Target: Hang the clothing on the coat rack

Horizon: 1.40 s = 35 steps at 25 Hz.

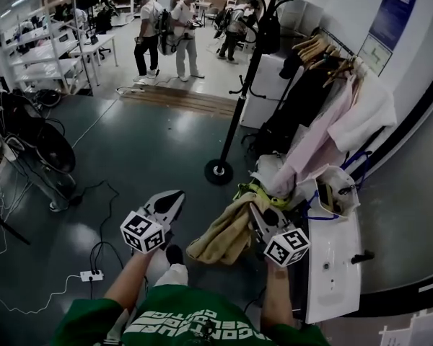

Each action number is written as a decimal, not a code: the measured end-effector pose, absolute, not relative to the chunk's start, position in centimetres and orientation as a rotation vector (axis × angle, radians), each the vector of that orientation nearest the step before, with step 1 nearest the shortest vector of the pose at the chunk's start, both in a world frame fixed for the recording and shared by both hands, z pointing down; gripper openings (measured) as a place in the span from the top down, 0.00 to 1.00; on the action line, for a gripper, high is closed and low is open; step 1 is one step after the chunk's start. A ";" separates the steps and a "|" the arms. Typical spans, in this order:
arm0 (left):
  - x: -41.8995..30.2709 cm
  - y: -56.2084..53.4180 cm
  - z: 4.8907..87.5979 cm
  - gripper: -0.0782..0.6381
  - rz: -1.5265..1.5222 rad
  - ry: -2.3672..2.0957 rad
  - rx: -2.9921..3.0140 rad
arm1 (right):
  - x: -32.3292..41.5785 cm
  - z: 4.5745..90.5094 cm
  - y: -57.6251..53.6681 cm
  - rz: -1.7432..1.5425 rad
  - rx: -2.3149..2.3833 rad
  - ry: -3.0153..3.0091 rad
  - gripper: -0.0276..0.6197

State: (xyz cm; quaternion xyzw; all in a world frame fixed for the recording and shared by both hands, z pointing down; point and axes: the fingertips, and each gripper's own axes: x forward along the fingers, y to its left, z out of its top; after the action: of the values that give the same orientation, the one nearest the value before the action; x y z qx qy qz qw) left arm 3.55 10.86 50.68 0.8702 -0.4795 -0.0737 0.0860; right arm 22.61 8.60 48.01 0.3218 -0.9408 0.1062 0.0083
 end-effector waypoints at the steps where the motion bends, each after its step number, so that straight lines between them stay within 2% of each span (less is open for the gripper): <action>1: 3.0 10.1 50.6 0.88 -0.221 -1.430 2.594 | 22.1 47.9 7.8 0.328 1.003 -2.941 0.89; 21: -10.2 -3.1 49.0 0.89 -0.305 -1.459 2.579 | 9.9 45.6 -5.9 0.301 1.020 -2.936 0.89; 35: -14.1 -8.4 49.5 0.88 -0.286 -1.443 2.578 | 4.5 45.5 -12.0 0.296 0.993 -2.959 0.89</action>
State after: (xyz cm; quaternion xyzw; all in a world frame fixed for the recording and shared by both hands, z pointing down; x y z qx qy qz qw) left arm -14.07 -8.39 49.52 0.8653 -0.4844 -0.0961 0.0863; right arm 4.54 -11.97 45.55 0.3169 -0.9437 0.0945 0.0033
